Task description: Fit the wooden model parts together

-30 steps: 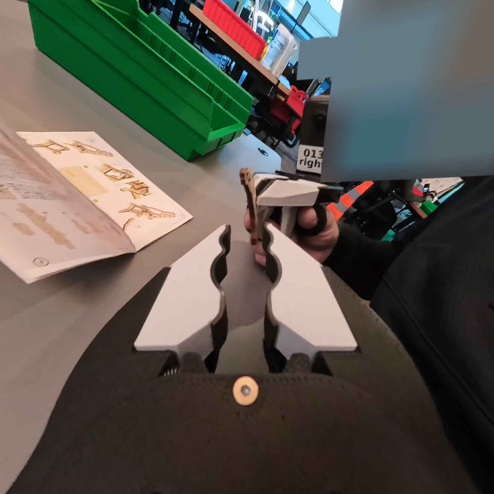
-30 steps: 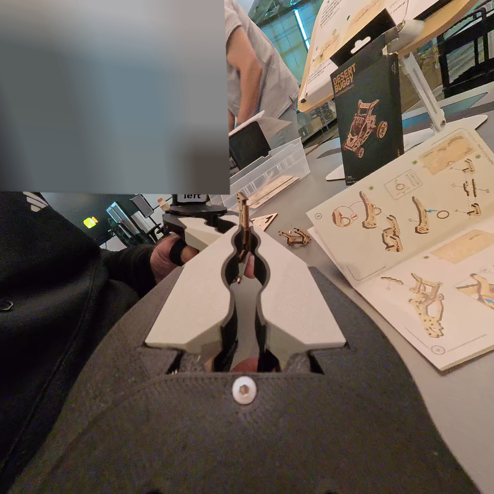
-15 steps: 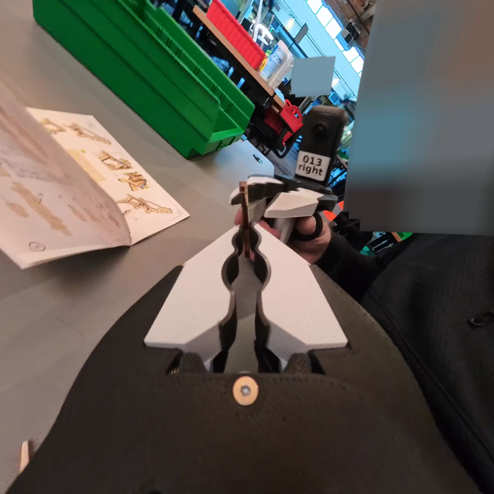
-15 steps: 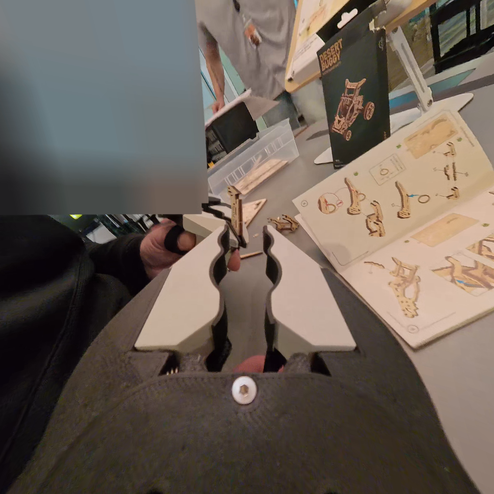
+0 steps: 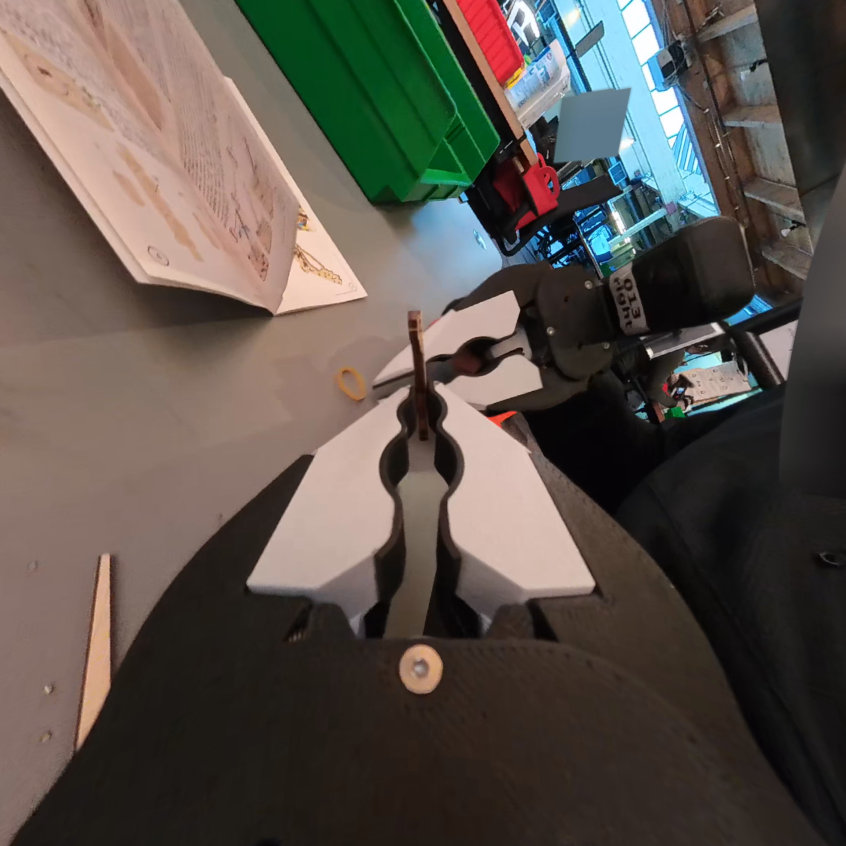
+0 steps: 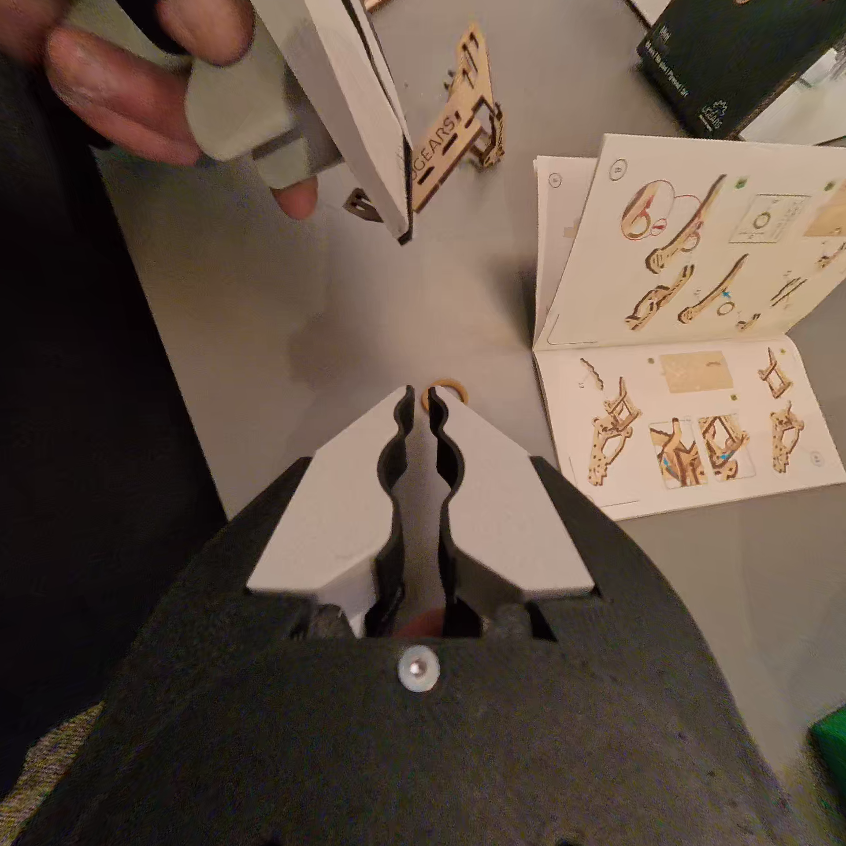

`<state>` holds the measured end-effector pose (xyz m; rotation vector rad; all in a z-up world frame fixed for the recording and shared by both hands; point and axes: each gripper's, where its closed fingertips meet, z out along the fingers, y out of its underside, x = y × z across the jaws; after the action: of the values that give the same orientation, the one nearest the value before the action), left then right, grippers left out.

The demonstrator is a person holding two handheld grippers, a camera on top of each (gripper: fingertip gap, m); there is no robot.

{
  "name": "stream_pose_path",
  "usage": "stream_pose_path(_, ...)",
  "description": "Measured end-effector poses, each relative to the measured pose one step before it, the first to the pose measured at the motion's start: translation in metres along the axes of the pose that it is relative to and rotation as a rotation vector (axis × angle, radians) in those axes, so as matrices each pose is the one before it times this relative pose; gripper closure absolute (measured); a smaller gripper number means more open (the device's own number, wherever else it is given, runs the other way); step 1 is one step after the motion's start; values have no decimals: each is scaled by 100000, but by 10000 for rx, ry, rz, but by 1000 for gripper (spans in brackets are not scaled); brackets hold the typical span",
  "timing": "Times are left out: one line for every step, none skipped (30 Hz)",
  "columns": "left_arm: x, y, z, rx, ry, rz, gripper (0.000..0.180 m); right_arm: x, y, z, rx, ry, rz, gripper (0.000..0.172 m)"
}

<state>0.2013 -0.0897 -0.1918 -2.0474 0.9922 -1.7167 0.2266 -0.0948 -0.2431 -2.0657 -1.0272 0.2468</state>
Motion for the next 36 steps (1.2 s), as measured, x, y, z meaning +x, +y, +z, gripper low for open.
stream_pose_path(-6,141,-22,-19,44,-78,180,214,350,355,-343,174,-186,168)
stream_pose_path(5,68,-40,21,57,-90,180,199,366,324,-323,146,-163,167)
stream_pose_path(-45,34,-29,14,33,-70,180,142,51,180,-75,65,-21,170)
stream_pose_path(-83,77,-17,-32,3,-41,180,-66,-44,64,-20,-149,123,171)
stream_pose_path(-47,65,-9,-32,40,-27,180,-33,-7,19,-27,-122,78,172)
stream_pose_path(1,0,-2,19,75,-69,180,-3,-8,15,6,-69,9,172)
stream_pose_path(25,-23,-8,30,92,-101,180,-30,-23,1,61,-122,159,172)
stream_pose_path(-55,39,15,-13,54,-92,180,-12,-129,-42,167,-189,349,172)
stream_pose_path(-33,14,0,1,59,-72,180,85,-326,-141,332,-160,392,172)
stream_pose_path(22,-44,-4,33,85,-66,180,68,-487,-242,437,-199,404,172)
stream_pose_path(34,-14,0,2,83,-53,180,-83,-576,-302,456,-336,439,172)
stream_pose_path(33,44,25,-37,76,-8,180,-130,-710,-367,489,-371,408,172)
stream_pose_path(4,28,11,-44,39,37,180,-91,-817,-392,512,-324,330,172)
stream_pose_path(30,-2,-6,-40,42,62,180,-90,-849,-368,478,-321,310,172)
stream_pose_path(78,43,6,-70,76,56,180,-88,-848,-303,440,-305,273,172)
stream_pose_path(118,65,32,-90,83,91,180,-98,-777,-207,389,-292,207,172)
stream_pose_path(47,53,40,-81,30,106,180,-216,-713,-96,353,-354,153,172)
stream_pose_path(37,47,45,-83,31,81,180,-229,-661,-15,311,-349,156,172)
stream_pose_path(116,58,63,-88,86,53,180,-210,-612,45,258,-313,138,172)
stream_pose_path(145,18,60,-53,98,34,180,-307,-578,88,250,-352,87,172)
stream_pose_path(95,43,66,-57,59,34,180,-240,-444,126,197,-316,114,172)
stream_pose_path(90,110,85,-105,67,37,180,-78,-276,166,106,-236,152,172)
stream_pose_path(112,86,81,-76,73,28,179,-58,-134,181,56,-223,145,172)
stream_pose_path(127,-13,56,-13,74,10,180,-95,-100,172,63,-221,121,172)
stream_pose_path(100,35,76,-45,71,4,180,-113,-77,149,48,-181,80,172)
stream_pose_path(29,62,64,-56,20,31,179,-137,34,152,-29,-154,49,172)
stream_pose_path(15,36,34,-19,19,6,179,-107,126,144,-82,-104,-3,172)
stream_pose_path(46,17,15,-7,54,-33,179,-30,141,108,-90,-32,-31,172)
stream_pose_path(11,23,7,-7,27,-18,179,5,68,67,-52,-21,6,172)
stream_pose_path(-7,48,11,-15,4,1,179,-22,94,46,-78,-51,48,172)
stream_pose_path(52,-8,7,7,32,10,180,-15,183,55,-124,-48,40,172)
stream_pose_path(45,-44,-9,24,29,11,180,13,152,45,-105,-21,13,172)
stream_pose_path(-25,10,-1,-11,-5,4,179,-56,-1,0,1,-51,13,172)
stream_pose_path(-21,-24,5,12,-6,9,179,-85,-47,-22,27,-77,53,172)
stream_pose_path(52,-65,-13,44,28,3,179,-55,0,-27,-6,-57,40,172)
stream_pose_path(69,-80,-17,46,44,12,180,-22,14,-45,-2,-15,-1,172)
